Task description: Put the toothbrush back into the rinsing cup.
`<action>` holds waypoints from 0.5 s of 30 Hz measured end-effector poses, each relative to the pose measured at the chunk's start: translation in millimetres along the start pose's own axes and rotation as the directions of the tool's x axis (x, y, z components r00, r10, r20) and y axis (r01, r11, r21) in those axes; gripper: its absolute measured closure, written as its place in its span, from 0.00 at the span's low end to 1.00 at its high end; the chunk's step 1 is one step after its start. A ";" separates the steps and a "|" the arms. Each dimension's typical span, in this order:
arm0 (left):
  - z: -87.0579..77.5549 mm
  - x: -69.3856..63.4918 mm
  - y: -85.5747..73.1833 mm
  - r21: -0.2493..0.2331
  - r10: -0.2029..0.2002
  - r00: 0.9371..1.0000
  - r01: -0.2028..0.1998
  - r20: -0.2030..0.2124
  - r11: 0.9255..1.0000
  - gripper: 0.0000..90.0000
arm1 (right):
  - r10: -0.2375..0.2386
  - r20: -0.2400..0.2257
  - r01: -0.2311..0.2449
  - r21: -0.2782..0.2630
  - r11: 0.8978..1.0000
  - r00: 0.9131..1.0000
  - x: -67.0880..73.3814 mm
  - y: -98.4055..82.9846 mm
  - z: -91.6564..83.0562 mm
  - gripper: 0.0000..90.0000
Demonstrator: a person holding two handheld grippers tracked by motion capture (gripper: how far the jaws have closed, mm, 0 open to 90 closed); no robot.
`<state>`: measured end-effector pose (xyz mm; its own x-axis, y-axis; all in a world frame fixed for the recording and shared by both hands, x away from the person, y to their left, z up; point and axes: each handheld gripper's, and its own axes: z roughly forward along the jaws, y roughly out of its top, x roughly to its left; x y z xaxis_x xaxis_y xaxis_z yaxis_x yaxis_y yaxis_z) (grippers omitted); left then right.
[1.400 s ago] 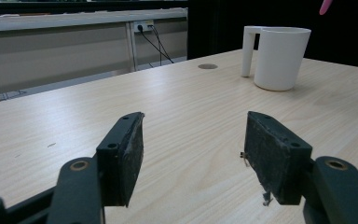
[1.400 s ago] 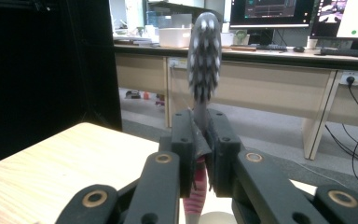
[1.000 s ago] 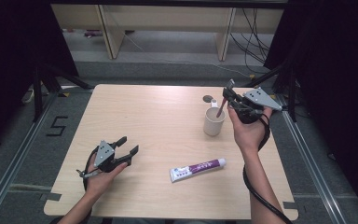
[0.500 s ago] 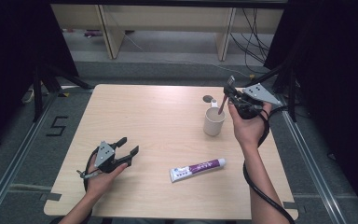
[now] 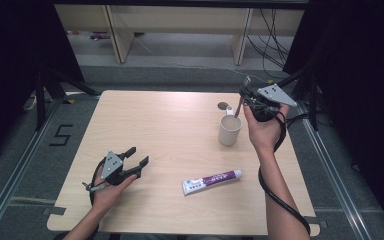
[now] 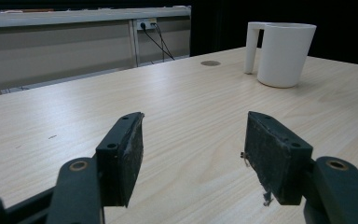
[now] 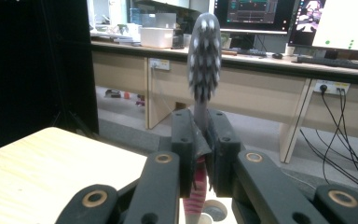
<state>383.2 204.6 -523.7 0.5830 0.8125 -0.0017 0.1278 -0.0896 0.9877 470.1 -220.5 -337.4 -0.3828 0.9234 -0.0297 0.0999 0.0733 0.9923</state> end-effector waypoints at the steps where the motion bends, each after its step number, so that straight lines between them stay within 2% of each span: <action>1: 0.0 0.0 0.0 0.001 0.002 1.000 -0.002 0.001 1.000 0.41 | 0.003 0.000 -0.003 0.010 1.000 1.000 0.0 0.4 0.4 0.93; 2: -0.1 -0.1 0.1 0.001 0.002 1.000 -0.002 0.001 1.000 0.41 | -0.006 0.006 0.006 -0.003 1.000 1.000 -0.7 0.4 2.4 0.93; 6: 0.2 -0.2 0.1 0.003 0.002 1.000 -0.002 0.003 1.000 0.41 | 0.008 0.004 -0.008 0.008 1.000 1.000 -1.0 0.2 6.3 0.93; 8: 0.1 -0.1 0.1 0.003 0.001 1.000 -0.001 0.002 1.000 0.41 | -0.004 0.010 0.004 -0.002 1.000 1.000 -2.3 0.1 8.9 0.93; 9: 0.1 -0.2 0.1 0.003 0.002 1.000 -0.002 0.002 1.000 0.41 | 0.012 0.010 -0.012 0.002 1.000 1.000 -1.4 0.1 9.6 0.93; 14: 1.2 -0.5 -0.2 -0.005 0.008 1.000 -0.008 0.007 1.000 0.41 | 0.009 0.018 -0.009 0.001 1.000 1.000 -3.3 0.0 14.8 0.93; 15: 0.3 -0.7 0.3 0.007 0.011 1.000 -0.011 0.003 1.000 0.41 | 0.011 0.014 -0.011 0.005 1.000 1.000 -3.8 0.1 15.8 0.93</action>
<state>383.1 203.9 -523.4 0.5864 0.8100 0.0085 0.1269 -0.1023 0.9866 486.1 -218.1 -339.1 -0.3691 0.9292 -0.0204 0.1088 0.0650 0.9919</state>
